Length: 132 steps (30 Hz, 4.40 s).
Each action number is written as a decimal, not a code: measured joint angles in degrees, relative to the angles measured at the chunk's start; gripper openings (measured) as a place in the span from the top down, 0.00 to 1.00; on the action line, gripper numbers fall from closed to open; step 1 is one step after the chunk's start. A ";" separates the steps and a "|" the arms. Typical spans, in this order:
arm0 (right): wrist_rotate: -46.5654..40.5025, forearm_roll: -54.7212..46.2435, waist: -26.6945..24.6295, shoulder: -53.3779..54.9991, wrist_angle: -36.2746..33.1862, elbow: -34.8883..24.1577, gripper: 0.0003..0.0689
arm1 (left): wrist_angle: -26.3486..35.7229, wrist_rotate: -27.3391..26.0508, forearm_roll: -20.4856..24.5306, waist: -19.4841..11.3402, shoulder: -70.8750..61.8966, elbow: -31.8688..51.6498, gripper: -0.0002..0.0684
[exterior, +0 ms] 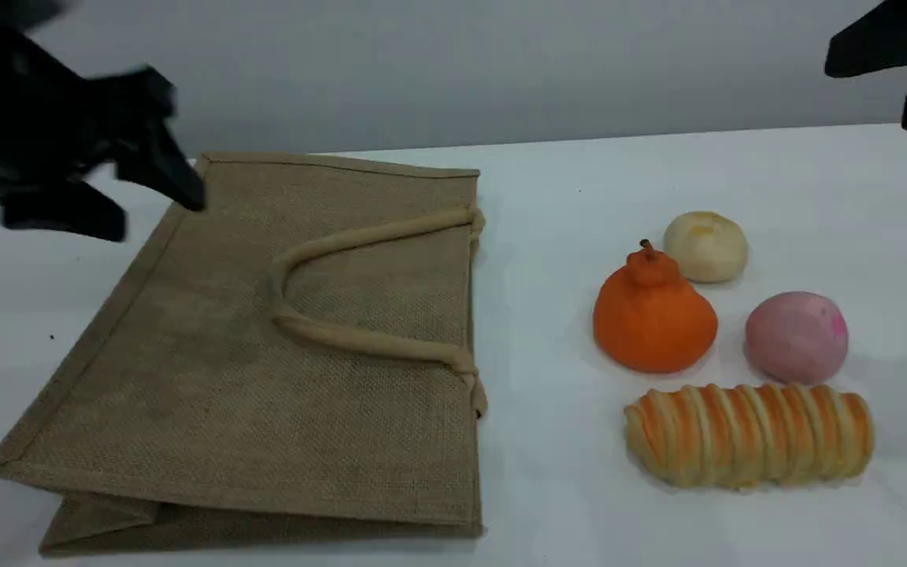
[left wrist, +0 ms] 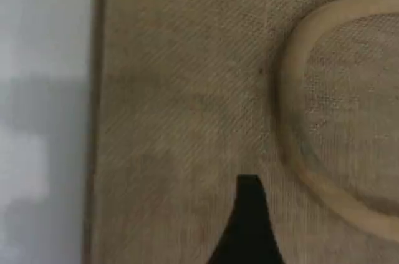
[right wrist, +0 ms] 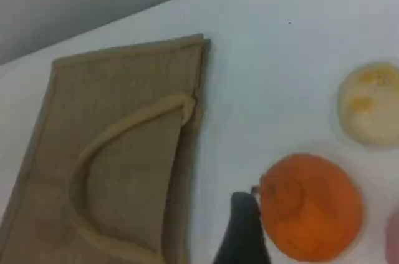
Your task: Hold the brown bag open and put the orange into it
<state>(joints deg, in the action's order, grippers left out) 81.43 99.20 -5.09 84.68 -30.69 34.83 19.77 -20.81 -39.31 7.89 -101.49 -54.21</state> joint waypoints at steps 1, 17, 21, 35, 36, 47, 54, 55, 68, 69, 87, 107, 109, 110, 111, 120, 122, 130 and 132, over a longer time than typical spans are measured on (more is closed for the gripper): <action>-0.22 -0.04 0.00 0.38 0.00 0.47 0.29 | -0.06 0.05 0.00 0.43 -1.54 -0.63 0.23; 0.14 -0.44 0.00 4.01 -0.32 2.82 0.29 | 0.94 0.18 -1.43 3.94 -19.44 -13.96 0.23; 0.66 -0.44 0.00 4.01 -0.27 2.82 0.29 | 0.41 0.18 -1.43 5.50 -22.18 -15.88 0.23; 1.48 -0.39 0.00 3.96 -0.01 2.82 0.29 | -0.79 0.24 -1.16 5.45 -23.64 -15.64 0.48; 1.48 -0.39 0.00 3.96 -0.01 2.82 0.29 | -0.79 0.24 -1.10 5.45 -23.64 -15.64 0.56; 1.42 -0.39 0.00 3.96 -0.01 2.82 0.29 | 0.28 0.12 -1.15 5.45 -23.24 -15.64 0.87; 1.37 -0.39 0.00 3.96 -1.58 2.82 0.29 | 7.67 -2.58 -0.99 5.45 -18.67 -19.01 0.87; 1.36 -0.39 0.00 3.96 -1.97 2.82 0.29 | 9.15 -3.06 -0.84 5.45 -17.70 -19.79 0.87; 3.27 -0.11 9.65 3.96 6.99 2.82 0.29 | 33.77 -2.30 8.75 5.45 -2.18 -33.05 0.87; 3.27 -0.07 10.62 3.96 8.85 2.82 0.29 | 35.19 -2.30 9.00 5.45 -0.84 -33.68 0.87; 8.67 0.82 12.03 8.41 10.47 2.77 0.29 | 45.73 -2.56 14.56 5.45 9.60 -37.96 0.87; 8.57 0.76 12.03 24.64 2.60 10.85 0.29 | 50.30 -0.97 21.72 9.44 9.60 -41.97 0.87; 8.57 0.70 12.03 24.67 2.60 10.85 0.29 | 50.24 -0.98 21.76 9.44 9.68 -41.97 0.87; 8.57 0.75 12.03 24.67 2.60 10.85 0.29 | 50.24 -0.98 21.76 9.44 9.68 -41.97 0.87; 8.57 0.75 12.03 24.67 2.55 10.85 0.29 | 50.24 -0.98 21.76 9.44 9.68 -41.97 0.87; 8.56 0.76 11.98 24.67 4.55 13.82 0.29 | 50.21 -0.98 21.65 9.44 9.68 -41.97 0.87; 8.56 0.76 11.98 25.04 5.37 14.55 0.29 | 50.21 -0.98 21.65 9.44 9.68 -41.97 0.87; 8.56 0.71 11.98 31.13 5.14 17.57 0.29 | 50.17 -0.98 21.46 9.44 9.68 -41.97 0.87; 8.56 0.78 11.98 32.48 4.79 18.20 0.29 | 50.17 -0.98 21.40 9.44 9.68 -41.97 0.87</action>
<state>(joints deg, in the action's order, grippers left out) 89.98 99.99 6.88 117.16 -25.90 53.04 69.94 -21.79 -17.91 17.34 -91.81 -96.18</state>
